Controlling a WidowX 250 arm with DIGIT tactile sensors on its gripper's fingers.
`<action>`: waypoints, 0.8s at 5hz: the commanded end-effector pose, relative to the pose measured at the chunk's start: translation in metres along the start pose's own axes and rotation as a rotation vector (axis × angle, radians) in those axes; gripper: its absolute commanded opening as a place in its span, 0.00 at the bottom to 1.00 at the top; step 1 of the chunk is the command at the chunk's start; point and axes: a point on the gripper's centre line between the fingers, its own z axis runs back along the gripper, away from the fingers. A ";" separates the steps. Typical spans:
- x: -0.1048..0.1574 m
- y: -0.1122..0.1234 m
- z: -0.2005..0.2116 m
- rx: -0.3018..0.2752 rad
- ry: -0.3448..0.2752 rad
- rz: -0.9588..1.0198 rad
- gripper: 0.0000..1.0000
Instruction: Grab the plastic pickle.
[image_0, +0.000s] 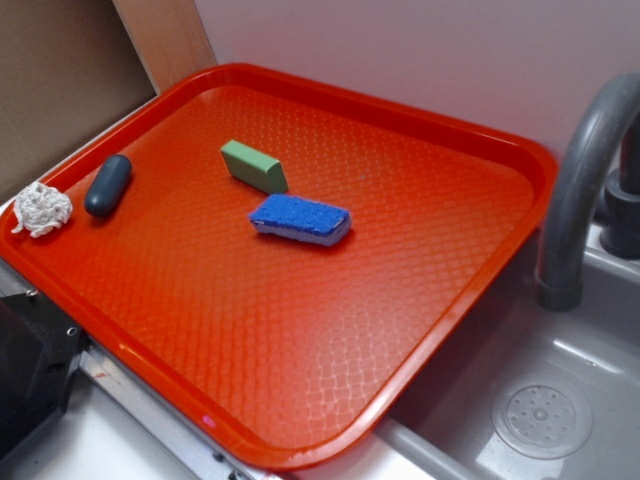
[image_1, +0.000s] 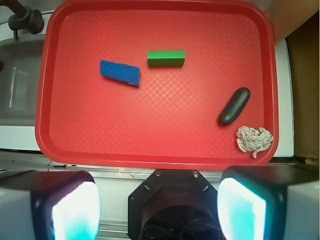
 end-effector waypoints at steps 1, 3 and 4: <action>0.000 0.000 0.000 0.000 0.000 0.000 1.00; 0.031 0.031 -0.048 0.091 0.025 0.270 1.00; 0.044 0.064 -0.073 0.106 0.048 0.435 1.00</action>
